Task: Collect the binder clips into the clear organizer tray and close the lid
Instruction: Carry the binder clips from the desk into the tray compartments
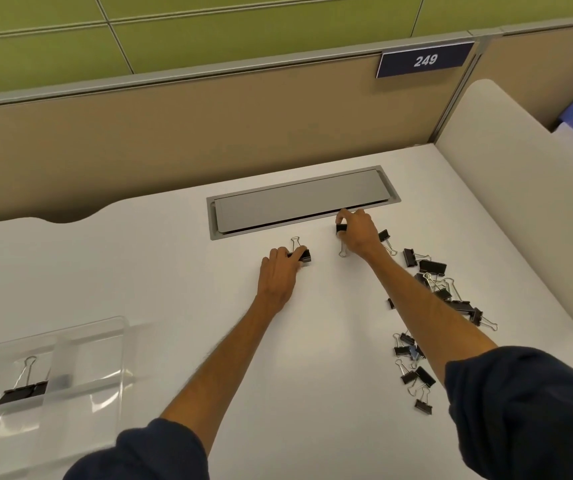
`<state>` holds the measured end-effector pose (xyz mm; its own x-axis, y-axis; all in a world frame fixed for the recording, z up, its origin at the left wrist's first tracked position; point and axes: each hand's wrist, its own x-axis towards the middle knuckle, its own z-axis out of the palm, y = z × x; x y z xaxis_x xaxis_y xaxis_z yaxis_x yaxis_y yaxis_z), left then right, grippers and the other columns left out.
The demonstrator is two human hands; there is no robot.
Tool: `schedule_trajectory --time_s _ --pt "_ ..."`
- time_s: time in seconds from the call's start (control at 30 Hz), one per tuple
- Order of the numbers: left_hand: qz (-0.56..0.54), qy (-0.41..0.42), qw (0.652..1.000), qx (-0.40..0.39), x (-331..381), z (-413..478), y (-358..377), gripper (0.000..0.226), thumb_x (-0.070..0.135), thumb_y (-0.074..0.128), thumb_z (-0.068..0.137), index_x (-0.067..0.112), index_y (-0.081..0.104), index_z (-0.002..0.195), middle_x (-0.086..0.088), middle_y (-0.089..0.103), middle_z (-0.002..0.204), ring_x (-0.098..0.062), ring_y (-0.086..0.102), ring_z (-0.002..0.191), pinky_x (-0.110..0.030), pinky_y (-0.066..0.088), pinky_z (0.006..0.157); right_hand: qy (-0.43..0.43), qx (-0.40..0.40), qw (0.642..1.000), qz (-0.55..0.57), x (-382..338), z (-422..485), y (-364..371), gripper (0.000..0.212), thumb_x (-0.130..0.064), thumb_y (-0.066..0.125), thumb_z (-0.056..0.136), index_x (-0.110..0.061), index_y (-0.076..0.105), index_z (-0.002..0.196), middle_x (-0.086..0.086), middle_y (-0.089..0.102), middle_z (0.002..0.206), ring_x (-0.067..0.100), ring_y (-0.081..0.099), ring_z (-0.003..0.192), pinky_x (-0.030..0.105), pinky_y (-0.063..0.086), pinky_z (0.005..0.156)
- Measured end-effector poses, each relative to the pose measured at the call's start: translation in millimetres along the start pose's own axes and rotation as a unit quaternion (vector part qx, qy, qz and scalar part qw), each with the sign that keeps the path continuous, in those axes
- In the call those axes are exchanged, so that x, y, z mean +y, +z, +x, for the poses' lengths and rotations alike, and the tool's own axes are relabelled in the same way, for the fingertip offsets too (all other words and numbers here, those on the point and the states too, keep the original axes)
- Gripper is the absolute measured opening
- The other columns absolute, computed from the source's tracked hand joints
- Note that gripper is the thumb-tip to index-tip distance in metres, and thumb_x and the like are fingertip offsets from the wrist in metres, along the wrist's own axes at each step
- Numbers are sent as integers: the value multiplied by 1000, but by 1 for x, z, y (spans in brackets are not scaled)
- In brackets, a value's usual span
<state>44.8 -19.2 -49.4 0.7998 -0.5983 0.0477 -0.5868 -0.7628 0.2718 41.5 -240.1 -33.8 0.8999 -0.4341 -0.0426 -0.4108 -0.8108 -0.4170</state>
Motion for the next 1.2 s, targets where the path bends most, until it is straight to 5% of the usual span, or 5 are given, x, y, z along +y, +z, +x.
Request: schedule_trajectory --time_s 0.13,0.47,0.7,0.93,1.2 --pt "10 -4 1000 4 -4 -7 -7 37 14 41 100 30 42 133 -5 55 101 -25 49 92 -32 31 73 14 -2 999 32 1 -5 -1 19 0 54 91 -16 56 99 14 70 87 32 54 100 39 46 82" --pt "19 -8 1000 23 -1 -28 -34 33 24 32 104 18 38 135 -8 52 115 -25 49 98 -35 36 77 67 -56 996 -18 -9 -24 -20 37 -8 52 95 -10 49 132 21 51 129 35 42 124 35 34 98" --pt "52 7 998 19 14 -31 -57 32 16 34 100 15 36 132 -9 53 113 -25 52 90 -34 39 72 101 -67 993 12 -23 -43 -41 37 -9 48 98 1 38 132 24 57 124 38 55 114 41 43 91" --pt "29 21 998 59 18 -43 -80 43 6 44 95 23 35 134 -10 49 116 -26 52 82 -36 41 69 97 -75 992 17 -42 -63 -64 24 -11 58 92 -1 60 113 17 63 114 32 63 100 36 53 80" --pt "31 15 996 81 8 -64 -94 49 2 44 93 24 33 135 -11 47 116 -27 52 80 -37 40 64 136 -106 942 290 -58 -94 -68 15 -10 40 100 0 51 101 15 57 90 16 60 65 24 49 54"
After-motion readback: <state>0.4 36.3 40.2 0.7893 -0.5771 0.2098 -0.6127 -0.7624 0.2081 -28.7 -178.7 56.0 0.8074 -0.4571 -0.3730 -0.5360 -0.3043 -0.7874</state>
